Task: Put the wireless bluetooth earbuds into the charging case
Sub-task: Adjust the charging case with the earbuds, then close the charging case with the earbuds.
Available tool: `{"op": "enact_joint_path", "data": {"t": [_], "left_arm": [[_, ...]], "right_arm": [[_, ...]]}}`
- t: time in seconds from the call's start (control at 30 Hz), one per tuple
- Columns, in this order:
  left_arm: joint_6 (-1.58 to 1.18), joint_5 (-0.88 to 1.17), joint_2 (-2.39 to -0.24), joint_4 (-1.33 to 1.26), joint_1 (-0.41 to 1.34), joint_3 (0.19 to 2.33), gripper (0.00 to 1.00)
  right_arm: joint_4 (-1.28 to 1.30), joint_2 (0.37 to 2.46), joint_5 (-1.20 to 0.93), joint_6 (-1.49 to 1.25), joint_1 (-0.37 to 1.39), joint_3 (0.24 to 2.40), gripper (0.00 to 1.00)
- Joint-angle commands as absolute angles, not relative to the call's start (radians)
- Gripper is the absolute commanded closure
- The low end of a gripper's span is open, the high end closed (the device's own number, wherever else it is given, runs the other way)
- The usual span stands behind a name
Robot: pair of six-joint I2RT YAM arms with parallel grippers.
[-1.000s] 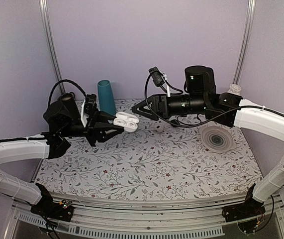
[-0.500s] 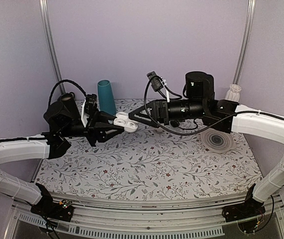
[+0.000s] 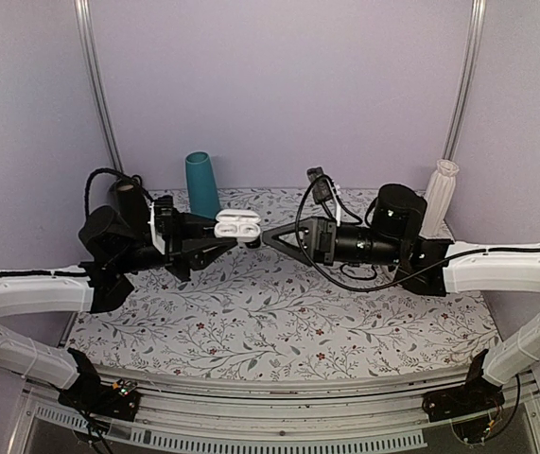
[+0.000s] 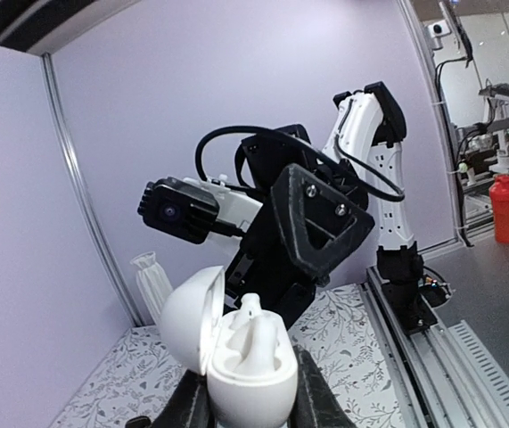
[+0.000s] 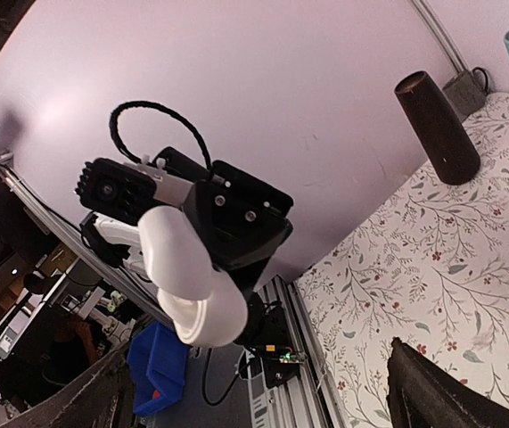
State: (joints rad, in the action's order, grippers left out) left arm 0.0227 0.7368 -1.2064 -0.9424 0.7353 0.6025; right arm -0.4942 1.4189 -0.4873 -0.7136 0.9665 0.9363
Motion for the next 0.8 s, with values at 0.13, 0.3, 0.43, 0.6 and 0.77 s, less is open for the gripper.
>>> {"op": "enact_joint_path", "data": {"t": [0.13, 0.3, 0.43, 0.6, 0.77], "left_arm": [[0.323, 0.636, -1.194, -1.088, 0.801, 0.536, 1.00], [0.396, 0.630, -1.188, -1.093, 0.814, 0.531, 1.00], [0.418, 0.629, -1.187, -1.101, 0.815, 0.529, 1.00], [0.420, 0.642, -1.190, -1.106, 0.819, 0.535, 1.00], [0.443, 0.612, -1.184, -1.121, 0.831, 0.532, 1.00]], "right_arm": [[-0.683, 1.445, -0.449, -0.794, 0.985, 0.953, 0.03], [-0.684, 1.470, -0.457, -0.836, 0.988, 0.964, 0.06], [-0.683, 1.476, -0.455, -0.826, 1.002, 0.961, 0.07], [-0.677, 1.481, -0.460, -0.805, 1.016, 0.972, 0.07], [-0.652, 1.479, -0.455, -0.753, 1.035, 0.977, 0.07]]}}
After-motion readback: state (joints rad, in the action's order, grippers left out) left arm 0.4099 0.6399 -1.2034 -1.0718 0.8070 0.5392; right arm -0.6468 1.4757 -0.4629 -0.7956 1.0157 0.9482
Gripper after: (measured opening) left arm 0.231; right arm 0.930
